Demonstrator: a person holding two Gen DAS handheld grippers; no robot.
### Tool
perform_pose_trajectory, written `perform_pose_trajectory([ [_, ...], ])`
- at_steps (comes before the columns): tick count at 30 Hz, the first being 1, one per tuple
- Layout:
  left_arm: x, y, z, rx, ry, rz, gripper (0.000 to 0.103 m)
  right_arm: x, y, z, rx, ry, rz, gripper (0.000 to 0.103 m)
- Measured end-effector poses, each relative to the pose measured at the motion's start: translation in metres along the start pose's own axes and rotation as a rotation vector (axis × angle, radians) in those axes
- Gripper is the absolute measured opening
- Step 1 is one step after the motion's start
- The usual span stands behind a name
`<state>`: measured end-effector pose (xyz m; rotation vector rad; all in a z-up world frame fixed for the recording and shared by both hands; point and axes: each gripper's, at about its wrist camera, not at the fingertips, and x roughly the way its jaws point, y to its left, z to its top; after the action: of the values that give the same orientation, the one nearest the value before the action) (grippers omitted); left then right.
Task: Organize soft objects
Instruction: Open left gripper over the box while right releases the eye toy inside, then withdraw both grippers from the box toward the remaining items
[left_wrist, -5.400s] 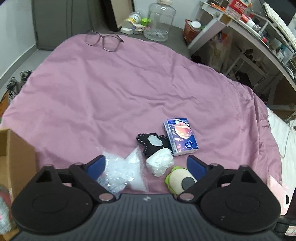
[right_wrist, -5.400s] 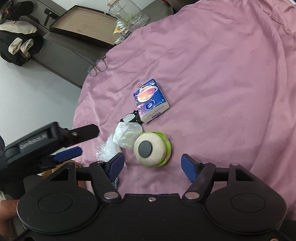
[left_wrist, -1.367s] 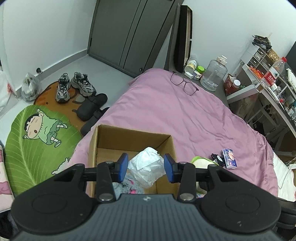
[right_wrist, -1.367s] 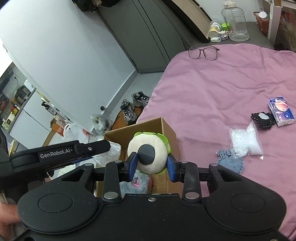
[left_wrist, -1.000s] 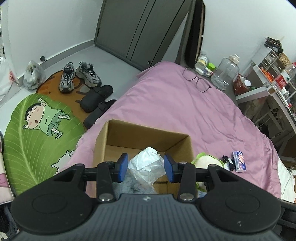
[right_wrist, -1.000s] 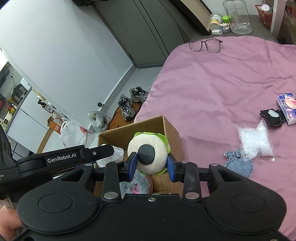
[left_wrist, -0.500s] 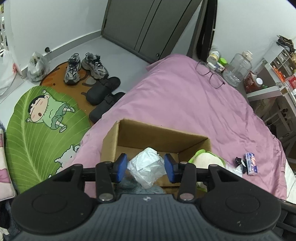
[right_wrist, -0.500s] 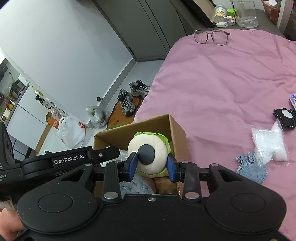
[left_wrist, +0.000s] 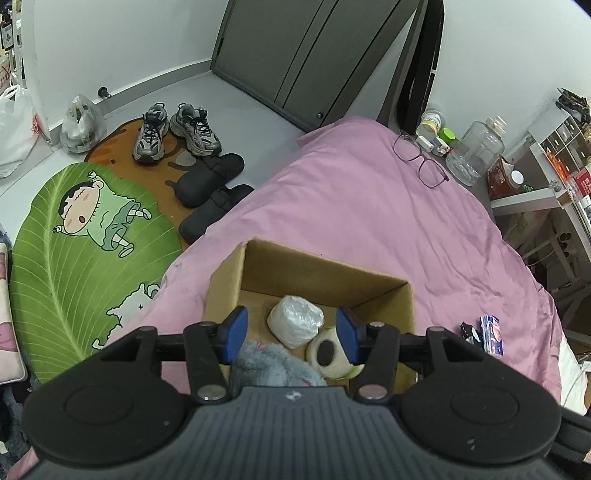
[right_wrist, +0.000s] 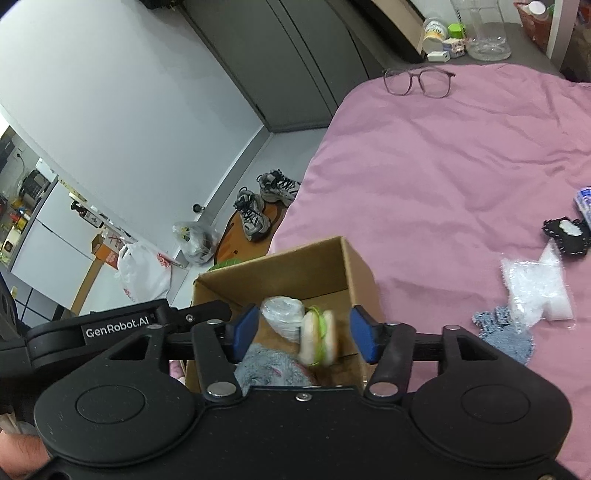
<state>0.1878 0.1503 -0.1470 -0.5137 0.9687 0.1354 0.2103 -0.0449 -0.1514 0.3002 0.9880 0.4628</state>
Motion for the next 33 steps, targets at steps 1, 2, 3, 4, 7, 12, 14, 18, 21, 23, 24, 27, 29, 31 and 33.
perform_pose_trajectory([
  [1,-0.001,-0.001,-0.001,0.003,0.001,0.001,0.053,-0.004,0.0,0.0,0.0,-0.008,-0.003,0.064],
  [2,-0.002,-0.002,-0.002,0.006,0.003,0.002,0.055,-0.007,0.0,-0.001,-0.002,-0.016,-0.008,0.07],
  [3,-0.004,-0.003,-0.003,0.008,0.003,0.0,0.057,-0.012,0.0,-0.001,-0.004,-0.025,-0.013,0.076],
  [4,-0.005,-0.004,-0.004,0.01,0.005,-0.002,0.057,-0.016,-0.001,-0.001,-0.006,-0.035,-0.019,0.079],
  [7,-0.008,-0.009,-0.007,0.019,0.014,0.0,0.063,-0.028,-0.006,-0.002,-0.005,-0.06,-0.027,0.083],
  [12,-0.015,-0.016,-0.014,0.04,0.018,0.014,0.068,-0.046,-0.016,-0.004,-0.001,-0.097,-0.059,0.091],
  [14,-0.019,-0.021,-0.017,0.05,0.017,0.022,0.071,-0.053,-0.022,-0.004,0.0,-0.113,-0.074,0.093],
  [18,-0.026,-0.029,-0.022,0.082,0.009,0.032,0.08,-0.067,-0.034,-0.006,0.01,-0.122,-0.099,0.094],
  [21,-0.031,-0.037,-0.026,0.093,0.008,0.025,0.087,-0.078,-0.044,-0.008,0.015,-0.128,-0.12,0.095],
  [23,-0.035,-0.043,-0.029,0.1,0.004,0.011,0.091,-0.086,-0.052,-0.009,0.021,-0.135,-0.132,0.095],
  [24,-0.036,-0.047,-0.03,0.107,0.001,0.005,0.094,-0.09,-0.055,-0.01,0.022,-0.142,-0.139,0.096],
  [27,-0.042,-0.058,-0.036,0.127,-0.009,-0.009,0.1,-0.103,-0.067,-0.012,0.032,-0.16,-0.15,0.099],
  [29,-0.044,-0.065,-0.039,0.139,-0.011,-0.02,0.101,-0.11,-0.073,-0.012,0.041,-0.167,-0.154,0.099],
  [31,-0.047,-0.072,-0.042,0.145,-0.009,-0.033,0.103,-0.118,-0.08,-0.013,0.049,-0.179,-0.163,0.101],
  [33,-0.048,-0.079,-0.045,0.156,-0.009,-0.046,0.103,-0.126,-0.086,-0.014,0.054,-0.193,-0.168,0.103],
])
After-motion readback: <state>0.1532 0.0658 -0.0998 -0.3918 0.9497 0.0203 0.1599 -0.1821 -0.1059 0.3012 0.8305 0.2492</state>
